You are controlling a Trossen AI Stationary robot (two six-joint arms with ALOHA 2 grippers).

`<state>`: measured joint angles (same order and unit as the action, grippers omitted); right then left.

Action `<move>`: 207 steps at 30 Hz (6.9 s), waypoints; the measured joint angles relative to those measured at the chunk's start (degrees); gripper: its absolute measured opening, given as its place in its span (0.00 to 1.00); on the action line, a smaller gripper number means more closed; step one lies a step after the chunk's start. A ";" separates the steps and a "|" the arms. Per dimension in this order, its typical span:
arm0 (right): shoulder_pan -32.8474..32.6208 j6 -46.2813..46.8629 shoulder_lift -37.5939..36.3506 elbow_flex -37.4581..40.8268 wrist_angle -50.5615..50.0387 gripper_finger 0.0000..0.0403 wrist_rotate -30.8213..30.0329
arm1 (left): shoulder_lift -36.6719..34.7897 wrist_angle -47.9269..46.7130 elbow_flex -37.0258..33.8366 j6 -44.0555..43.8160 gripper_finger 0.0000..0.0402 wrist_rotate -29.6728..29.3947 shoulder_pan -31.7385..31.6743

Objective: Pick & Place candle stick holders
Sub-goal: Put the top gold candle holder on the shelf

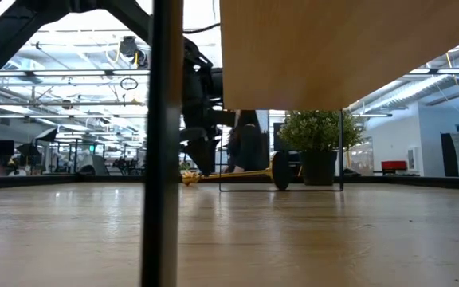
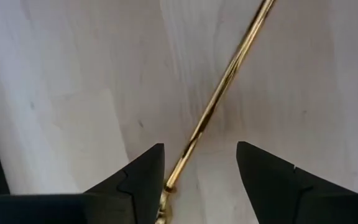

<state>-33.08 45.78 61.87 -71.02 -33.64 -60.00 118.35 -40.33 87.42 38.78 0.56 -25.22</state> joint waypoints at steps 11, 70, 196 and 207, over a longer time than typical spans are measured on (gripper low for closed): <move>0.50 -0.08 0.00 0.00 0.91 0.00 0.02 | -0.12 2.80 0.02 -0.18 0.52 1.93 0.10; 0.39 -6.93 0.00 0.02 6.29 0.00 0.26 | -12.28 -15.57 0.02 -14.25 0.04 -6.87 -2.94; -7.31 -35.47 4.69 -14.95 21.77 0.55 30.76 | -4.86 -37.50 45.99 -67.21 0.04 1.54 50.36; -9.36 -42.89 4.42 -14.97 23.72 0.55 21.68 | -10.63 -16.25 45.97 -76.42 0.04 -14.51 51.62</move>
<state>-42.44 2.89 66.28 -85.99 -9.92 -38.32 107.72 -56.58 133.38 -37.64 -13.96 26.40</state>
